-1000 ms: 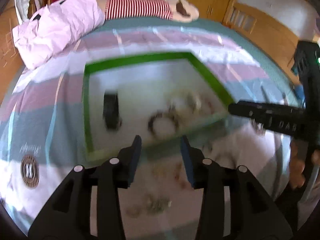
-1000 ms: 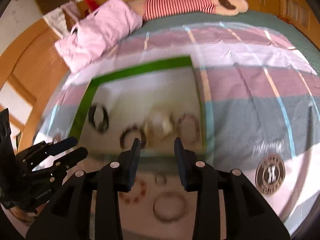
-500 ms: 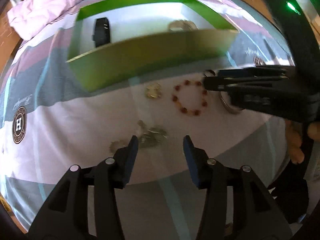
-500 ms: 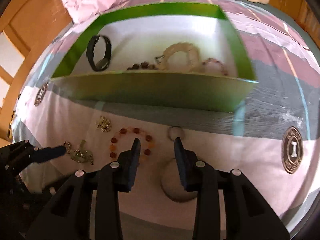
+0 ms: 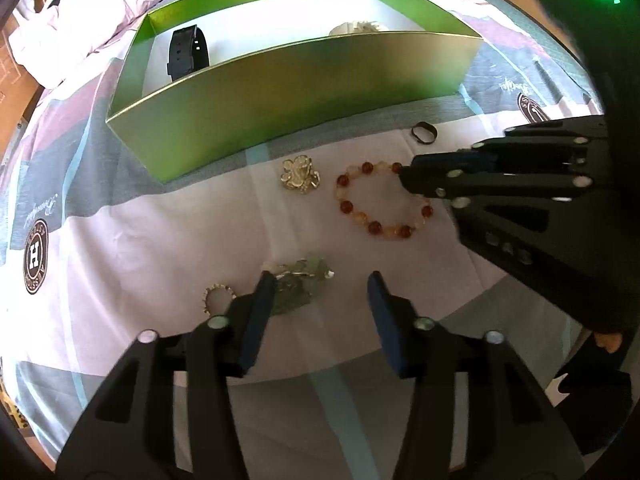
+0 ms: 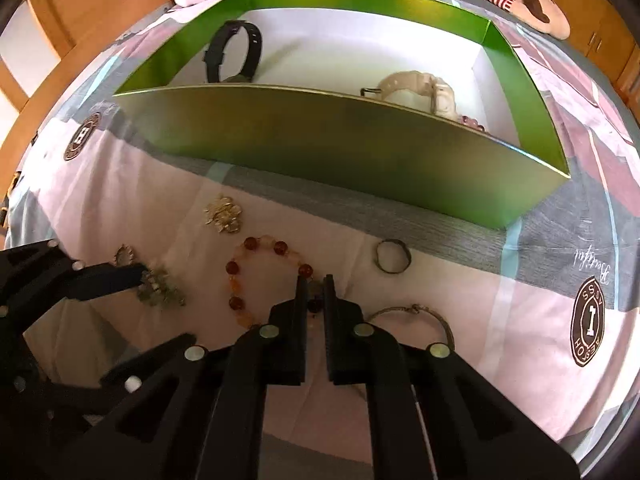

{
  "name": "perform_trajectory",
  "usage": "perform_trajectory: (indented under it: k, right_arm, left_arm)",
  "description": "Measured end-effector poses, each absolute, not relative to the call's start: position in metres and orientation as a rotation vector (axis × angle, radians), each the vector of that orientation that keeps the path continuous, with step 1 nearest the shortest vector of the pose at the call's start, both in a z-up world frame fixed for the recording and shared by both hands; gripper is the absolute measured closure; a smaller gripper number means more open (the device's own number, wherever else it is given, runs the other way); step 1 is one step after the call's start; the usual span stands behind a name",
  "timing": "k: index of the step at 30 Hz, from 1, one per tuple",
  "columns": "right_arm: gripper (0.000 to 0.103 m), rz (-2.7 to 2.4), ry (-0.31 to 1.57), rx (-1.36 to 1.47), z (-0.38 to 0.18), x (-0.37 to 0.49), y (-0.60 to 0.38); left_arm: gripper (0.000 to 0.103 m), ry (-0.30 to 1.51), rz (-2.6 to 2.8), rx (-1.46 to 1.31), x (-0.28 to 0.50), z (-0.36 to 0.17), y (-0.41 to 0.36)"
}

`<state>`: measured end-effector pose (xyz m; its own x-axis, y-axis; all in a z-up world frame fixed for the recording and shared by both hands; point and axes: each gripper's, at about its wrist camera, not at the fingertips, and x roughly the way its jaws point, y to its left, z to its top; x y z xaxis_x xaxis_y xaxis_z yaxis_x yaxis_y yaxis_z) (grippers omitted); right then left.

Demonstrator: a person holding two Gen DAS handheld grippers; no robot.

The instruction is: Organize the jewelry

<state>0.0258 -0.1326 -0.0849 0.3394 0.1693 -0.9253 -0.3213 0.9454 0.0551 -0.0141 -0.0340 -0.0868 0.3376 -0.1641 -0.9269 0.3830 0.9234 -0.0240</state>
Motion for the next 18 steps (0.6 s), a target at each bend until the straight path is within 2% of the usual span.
perform_trajectory:
  k: [4,10,11,12,18]
  right_arm:
    - [0.096,0.318,1.161,-0.101,-0.071,0.027,-0.145]
    - [0.096,0.300,1.148,-0.052,-0.060,0.031,-0.164]
    - [0.096,0.302,1.145,-0.047,-0.058,0.031,-0.165]
    - [0.096,0.305,1.142,-0.044,-0.056,0.029,-0.166]
    - [0.096,0.364,1.110,-0.014,-0.049,0.020,-0.158]
  left_arm:
    - [0.081,1.167,-0.351,0.208,-0.013,-0.086,-0.032]
    - [0.085,1.150,-0.352,0.191,-0.013,-0.080,-0.030]
    - [0.088,1.144,-0.354,0.191,-0.014,-0.078,-0.030]
    - [0.101,1.138,-0.358,0.192,-0.016,-0.076,-0.029]
    - [0.101,1.098,-0.385,0.196,-0.016,-0.066,-0.031]
